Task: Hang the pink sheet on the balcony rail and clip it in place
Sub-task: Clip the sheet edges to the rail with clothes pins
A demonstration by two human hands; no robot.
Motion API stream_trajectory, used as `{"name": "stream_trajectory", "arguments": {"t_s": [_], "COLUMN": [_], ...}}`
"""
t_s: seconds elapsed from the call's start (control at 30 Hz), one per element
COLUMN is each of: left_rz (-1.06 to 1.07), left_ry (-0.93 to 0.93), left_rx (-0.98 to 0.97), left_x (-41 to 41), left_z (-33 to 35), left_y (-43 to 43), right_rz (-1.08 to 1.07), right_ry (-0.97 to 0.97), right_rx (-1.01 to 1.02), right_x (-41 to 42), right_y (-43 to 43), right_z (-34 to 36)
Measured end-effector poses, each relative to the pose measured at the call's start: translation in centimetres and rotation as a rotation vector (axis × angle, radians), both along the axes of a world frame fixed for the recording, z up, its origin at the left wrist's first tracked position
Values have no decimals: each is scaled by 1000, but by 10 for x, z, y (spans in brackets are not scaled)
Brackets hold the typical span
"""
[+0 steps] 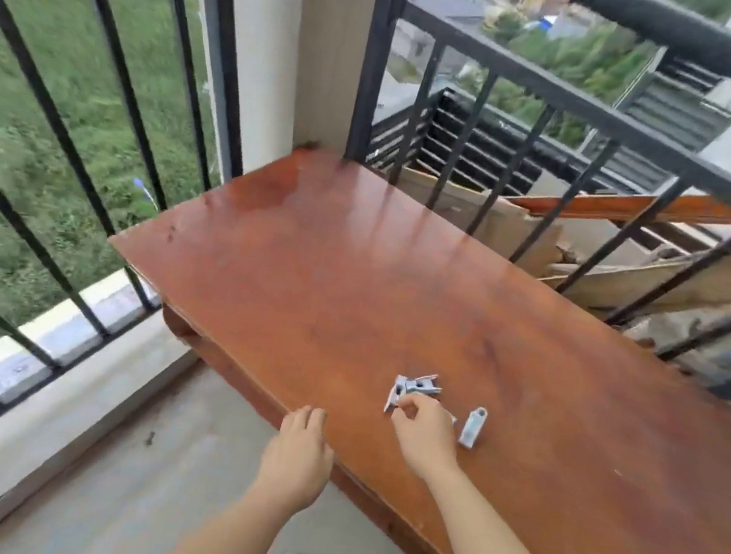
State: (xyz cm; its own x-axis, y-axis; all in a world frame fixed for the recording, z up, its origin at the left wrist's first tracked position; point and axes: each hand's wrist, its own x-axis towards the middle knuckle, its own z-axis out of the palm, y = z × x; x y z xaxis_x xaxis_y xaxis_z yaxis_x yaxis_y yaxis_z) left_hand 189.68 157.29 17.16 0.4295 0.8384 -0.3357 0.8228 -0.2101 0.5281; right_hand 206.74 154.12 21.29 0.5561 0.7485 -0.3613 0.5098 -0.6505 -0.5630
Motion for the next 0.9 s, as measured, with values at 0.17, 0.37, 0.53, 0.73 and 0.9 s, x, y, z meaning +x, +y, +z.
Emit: {"name": "stream_trajectory", "arguments": {"t_s": [0.17,0.37,0.53,0.73,0.9], "left_rz": [-72,-40,-66,-111,53], "left_ry": [96,169,180,199,135], "left_rx": [30,95,77,-68,40], "left_x": [44,64,62,56,12], "left_z": [-35,-67,-73,-44,-3], "left_y": [24,29,27,44,44], "right_rz": [124,328,469,245,362], "right_ry": [-235,-374,-437,-255,-1], "right_rx": [-139,-244,-224,-186,-16], "right_x": [65,107,121,117,51], "right_y": [20,42,45,53,81], "right_z": [-32,-68,-79,-46,-3]}}
